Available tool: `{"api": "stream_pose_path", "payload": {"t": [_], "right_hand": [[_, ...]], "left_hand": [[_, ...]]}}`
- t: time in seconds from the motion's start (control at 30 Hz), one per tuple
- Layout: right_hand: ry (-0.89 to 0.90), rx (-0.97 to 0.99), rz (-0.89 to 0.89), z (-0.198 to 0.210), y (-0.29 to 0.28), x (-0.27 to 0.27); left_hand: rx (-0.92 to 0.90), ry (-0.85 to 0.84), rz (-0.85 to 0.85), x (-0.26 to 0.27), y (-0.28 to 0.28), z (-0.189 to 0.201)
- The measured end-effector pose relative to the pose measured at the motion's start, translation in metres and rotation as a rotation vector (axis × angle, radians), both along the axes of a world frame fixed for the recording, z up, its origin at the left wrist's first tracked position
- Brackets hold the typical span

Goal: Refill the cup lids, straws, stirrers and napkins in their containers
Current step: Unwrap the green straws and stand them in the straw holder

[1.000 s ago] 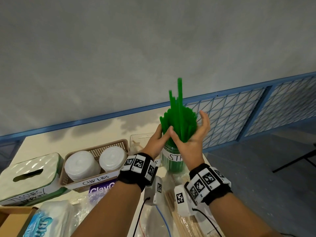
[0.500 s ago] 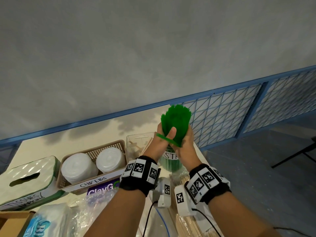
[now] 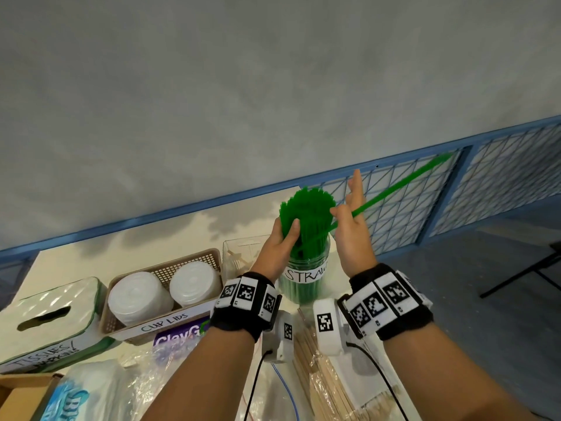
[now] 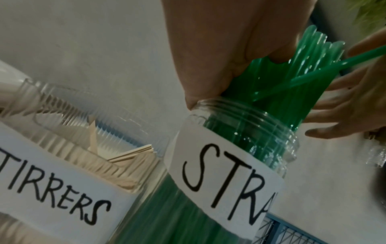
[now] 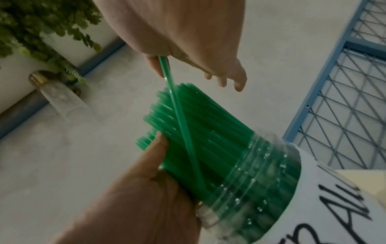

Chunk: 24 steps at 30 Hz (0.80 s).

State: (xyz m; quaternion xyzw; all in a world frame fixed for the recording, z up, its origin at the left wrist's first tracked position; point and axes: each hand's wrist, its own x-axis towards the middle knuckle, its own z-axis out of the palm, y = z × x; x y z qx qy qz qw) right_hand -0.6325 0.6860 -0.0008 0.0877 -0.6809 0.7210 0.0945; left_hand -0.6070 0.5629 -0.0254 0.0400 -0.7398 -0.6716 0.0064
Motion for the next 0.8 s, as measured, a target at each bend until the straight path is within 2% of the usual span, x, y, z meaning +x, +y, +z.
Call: {"api": "stream_pose_path", "payload": {"t": [0.23,0.37,0.57,0.7,0.8], "right_hand": [[0.037,0.127,0.014,0.0,-0.014,0.0],[0.029,0.203,0.022,-0.006,-0.021,0.002],[0.075,-0.073,0.029,-0.019,-0.02,0.009],[-0.053,0.02,0.127,-0.026,-0.019,0.003],[-0.089,0.13,0.206,-0.032,-0.018,-0.003]], "left_hand": [[0.057,-0.02,-0.031,0.003,-0.002,0.002],[0.042,0.016,-0.103,0.003,-0.007,0.003],[-0.028,0.047,-0.202,-0.003,-0.013,-0.003],[-0.167,0.054,-0.235,-0.006,-0.021,-0.008],[-0.199,0.059,-0.154,-0.015,-0.023,-0.014]]}}
